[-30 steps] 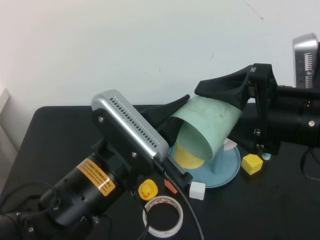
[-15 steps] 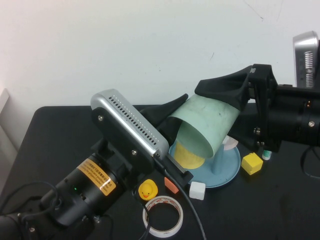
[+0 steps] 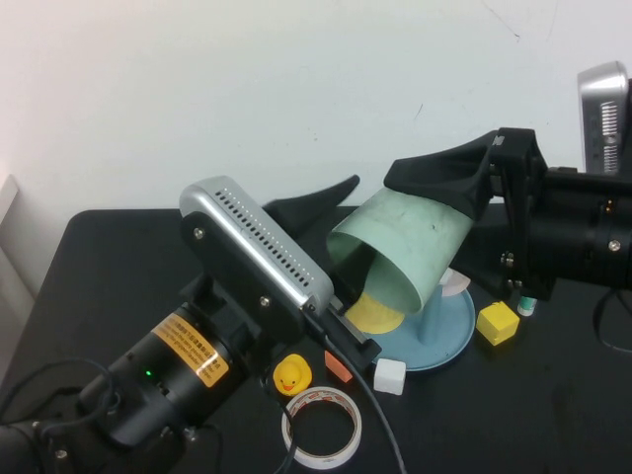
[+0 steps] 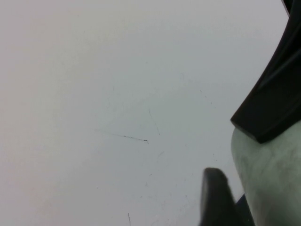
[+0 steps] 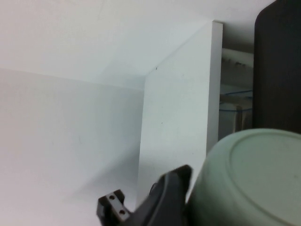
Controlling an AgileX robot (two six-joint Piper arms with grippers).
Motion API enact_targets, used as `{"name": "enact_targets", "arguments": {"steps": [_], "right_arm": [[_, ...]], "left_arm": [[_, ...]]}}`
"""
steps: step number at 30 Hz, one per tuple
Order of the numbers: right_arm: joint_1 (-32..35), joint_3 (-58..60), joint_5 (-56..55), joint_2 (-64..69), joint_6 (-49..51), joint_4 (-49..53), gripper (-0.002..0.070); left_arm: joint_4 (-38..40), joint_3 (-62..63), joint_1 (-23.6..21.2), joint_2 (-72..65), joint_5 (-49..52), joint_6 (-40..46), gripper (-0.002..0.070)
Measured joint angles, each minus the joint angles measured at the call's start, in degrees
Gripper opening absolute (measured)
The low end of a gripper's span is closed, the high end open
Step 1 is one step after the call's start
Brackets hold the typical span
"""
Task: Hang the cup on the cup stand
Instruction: Adjust the cup with two arms, then place the cup on the cup holder
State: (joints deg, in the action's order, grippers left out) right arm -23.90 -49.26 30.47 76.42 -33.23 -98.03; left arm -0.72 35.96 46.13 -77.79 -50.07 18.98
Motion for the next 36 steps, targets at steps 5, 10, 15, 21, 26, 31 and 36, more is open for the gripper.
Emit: {"name": "enact_targets", "arguments": {"steps": [5, 10, 15, 21, 26, 31, 36], "right_arm": [[0.00, 0.00, -2.79, 0.00, -2.16, 0.00, 0.0594], [-0.10, -0.24, -6.09, 0.00, -8.90, -0.04, 0.0594], [-0.10, -1.06, -8.22, 0.04, -24.99, -0.04, 0.0594], [-0.10, -1.81, -10.07, 0.13, -56.31, -0.04, 0.0594], [-0.10, -1.81, -16.86, 0.27, -73.23, -0.04, 0.0594], [-0.10, -1.90, -24.38, 2.70, -76.45, -0.42, 0.0594], [-0.10, -2.08, -26.21, 8.20, -76.70, -0.82, 0.0594]], "left_arm": [[-0.24, 0.00, 0.00, 3.32, 4.23, 0.01, 0.0386], [-0.48, 0.00, 0.00, 7.71, 14.85, -0.39, 0.0399], [-0.48, -0.05, 0.00, 13.71, 26.90, -6.20, 0.0388], [-0.48, -0.05, 0.00, 21.74, 44.78, -12.37, 0.0232], [-0.48, -0.24, 0.00, 28.01, 59.30, -13.15, 0.0047], [-0.48, -0.31, 0.00, 30.71, 69.77, -13.18, 0.0006], [-0.48, -0.31, 0.00, 30.80, 72.09, -13.30, 0.0000]]}}
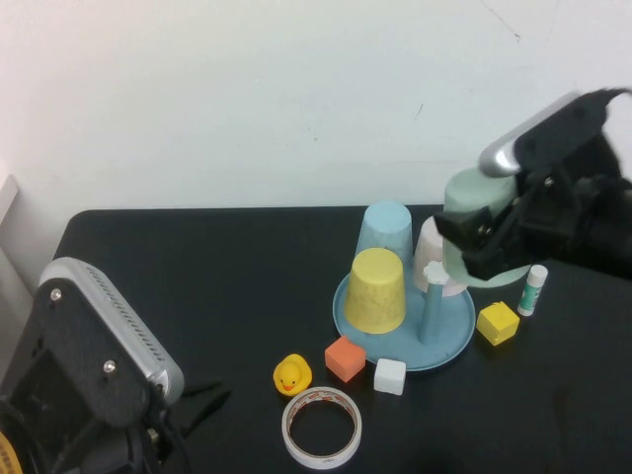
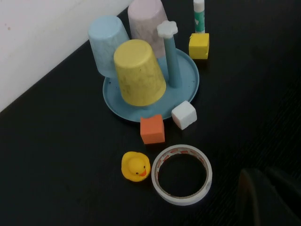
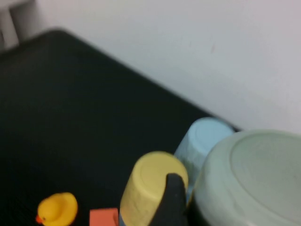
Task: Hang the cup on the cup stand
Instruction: Place the cup on the cup holder
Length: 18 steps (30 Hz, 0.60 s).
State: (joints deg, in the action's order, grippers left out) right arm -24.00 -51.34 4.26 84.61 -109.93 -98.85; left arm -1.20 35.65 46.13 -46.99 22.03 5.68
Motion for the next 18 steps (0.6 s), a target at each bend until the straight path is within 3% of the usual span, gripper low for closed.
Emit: {"name": "enact_targets", "arguments": {"steps": [18], "right_arm": [[0.00, -12.84, -2.11, 18.21, 0.66, -0.39, 0.0594]], "left_arm": [[-0.58, 0.00, 0.00, 0.00, 4.26, -0.10, 0.0000]]}}
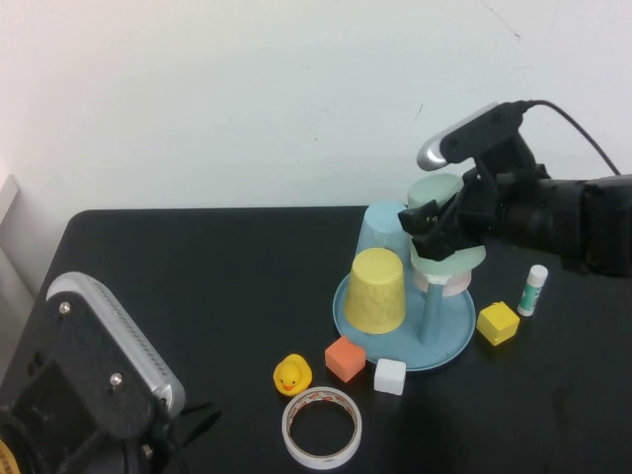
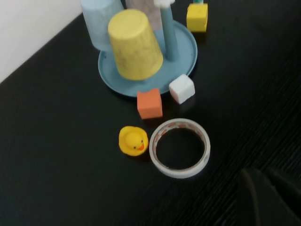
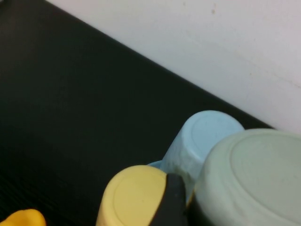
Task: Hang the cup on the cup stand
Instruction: Place the cup on the cup holder
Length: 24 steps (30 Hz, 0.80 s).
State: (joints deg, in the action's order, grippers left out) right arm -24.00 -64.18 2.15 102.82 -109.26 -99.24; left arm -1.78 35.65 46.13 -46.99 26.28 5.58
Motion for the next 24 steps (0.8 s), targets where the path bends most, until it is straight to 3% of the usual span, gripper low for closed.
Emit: {"name": "enact_targets", "arguments": {"steps": [24], "right_arm": [[0.00, -1.35, -2.15, 6.11, 0.53, -0.13, 0.0594]], "left_arm": [[-2.75, 0.00, 0.00, 0.00, 1.35, 0.00, 0.0000]]}}
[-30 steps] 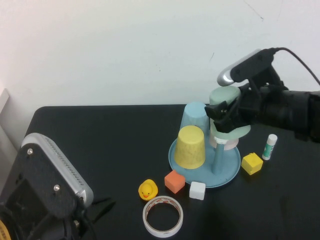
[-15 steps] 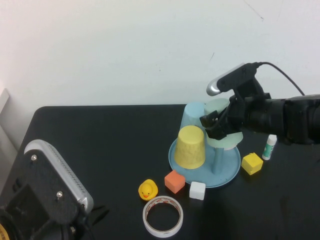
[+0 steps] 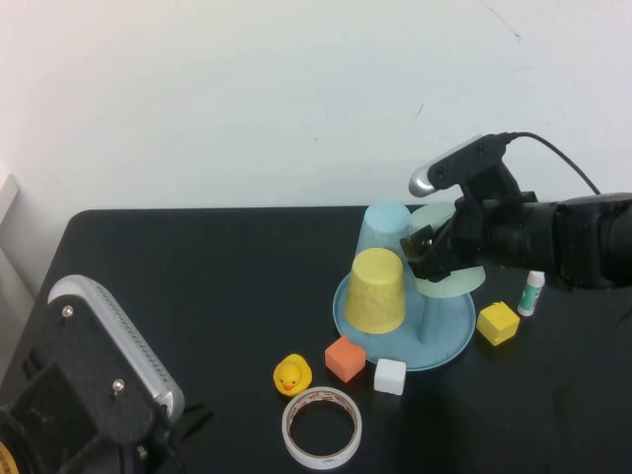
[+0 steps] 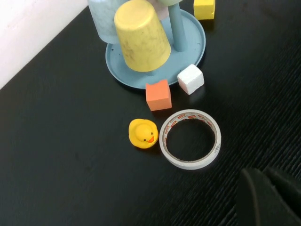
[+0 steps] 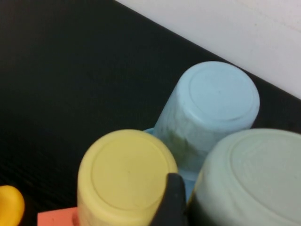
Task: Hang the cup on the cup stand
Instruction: Place the cup on the cup holder
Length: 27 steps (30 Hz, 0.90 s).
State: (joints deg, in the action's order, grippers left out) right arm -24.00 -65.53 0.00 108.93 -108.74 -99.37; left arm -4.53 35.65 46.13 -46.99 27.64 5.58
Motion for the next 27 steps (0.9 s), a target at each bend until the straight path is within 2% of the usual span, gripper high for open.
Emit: {"name": "enact_targets", "arguments": {"steps": [10, 20, 27], "right_arm": [[0.00, -3.17, 0.00, 3.28, 0.22, 0.00, 0.0617], [0.00, -3.72, 0.00, 3.99, 0.22, 0.00, 0.0622], [0.00, -3.72, 0.00, 3.99, 0.95, 0.00, 0.0681]], "left_arm": [[-0.36, 0.00, 0.00, 0.00, 0.22, 0.00, 0.0000], [-0.36, 0.00, 0.00, 0.13, 7.53, -4.36, 0.0000], [-0.49, 0.00, 0.00, 4.95, 9.78, -6.04, 0.0000]]}}
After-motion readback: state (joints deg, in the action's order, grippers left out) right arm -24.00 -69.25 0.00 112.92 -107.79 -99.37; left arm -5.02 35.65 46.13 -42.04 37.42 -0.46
